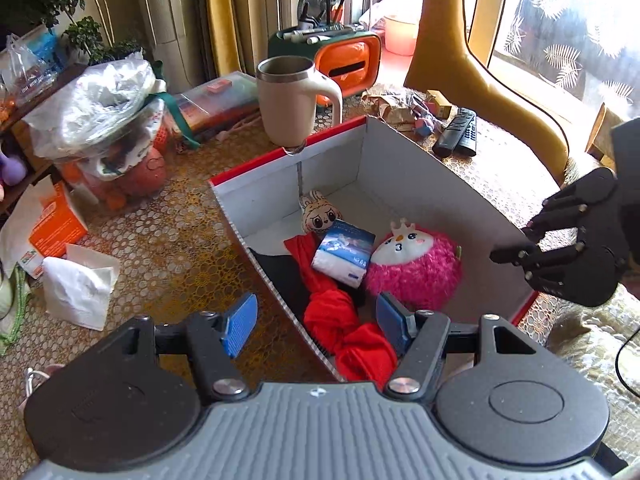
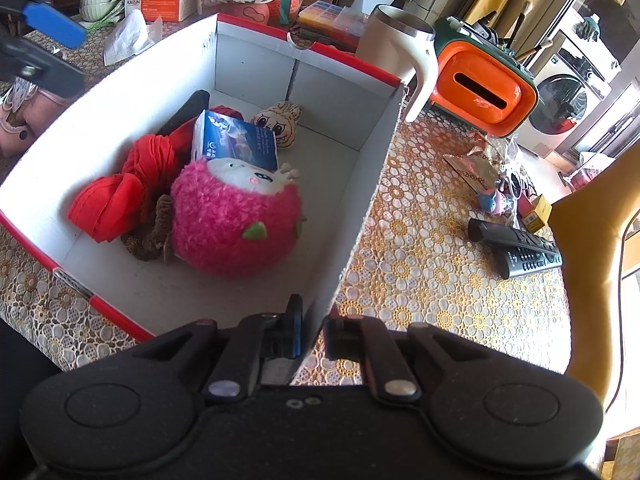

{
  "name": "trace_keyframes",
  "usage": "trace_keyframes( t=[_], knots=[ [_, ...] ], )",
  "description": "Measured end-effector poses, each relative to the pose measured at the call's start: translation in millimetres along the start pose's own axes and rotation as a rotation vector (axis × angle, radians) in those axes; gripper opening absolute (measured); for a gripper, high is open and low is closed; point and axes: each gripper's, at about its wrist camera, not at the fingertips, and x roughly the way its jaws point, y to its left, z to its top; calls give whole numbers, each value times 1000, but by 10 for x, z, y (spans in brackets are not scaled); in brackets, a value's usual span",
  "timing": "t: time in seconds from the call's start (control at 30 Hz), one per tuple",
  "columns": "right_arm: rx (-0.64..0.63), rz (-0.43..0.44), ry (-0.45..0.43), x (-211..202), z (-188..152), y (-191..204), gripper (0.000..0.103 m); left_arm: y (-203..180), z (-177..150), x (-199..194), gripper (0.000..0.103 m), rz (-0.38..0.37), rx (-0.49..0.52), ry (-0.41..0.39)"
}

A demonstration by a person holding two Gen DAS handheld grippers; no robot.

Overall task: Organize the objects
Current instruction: 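Move the left gripper back to the printed face mask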

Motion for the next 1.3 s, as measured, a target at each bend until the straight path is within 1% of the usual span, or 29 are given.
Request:
trace_keyframes(
  t=[0.2,0.27,0.43,0.47,0.53,0.73,0.83,0.9,0.93,0.97,1.07,1.2,1.3],
  knots=[
    [1,-8,7,-1,5,16,9,218,-243,-364,65,17,-31,-23],
    [1,-9,9,-3,3,19,9,302,-335,-467,70,30,-43,-28],
    [3,-11,14,-10,6,27,9,576,-558,-694,75,59,-99,-37],
    [3,-11,15,-12,7,29,10,641,-604,-731,78,67,-114,-37],
    [3,-12,15,-15,6,32,10,767,-698,-789,82,91,-142,-37],
    [4,-14,16,-18,4,39,11,1204,-918,-891,83,178,-242,-33],
    [2,-18,19,-17,5,46,11,1430,-993,-860,85,225,-294,-30],
    [0,-21,20,-17,8,50,12,1575,-1039,-798,91,256,-331,-27],
    [0,-22,21,-18,8,52,12,1644,-1062,-761,96,266,-352,-22],
    [-1,-23,22,-17,9,52,12,1714,-1082,-713,98,268,-370,-17],
    [-1,-27,24,-14,14,55,12,1892,-1158,-547,99,283,-424,1],
    [1,-31,27,-10,20,63,12,2070,-1233,-271,99,336,-491,41],
    [2,-32,28,-4,23,61,12,2169,-1266,-114,99,351,-551,58]
  ],
)
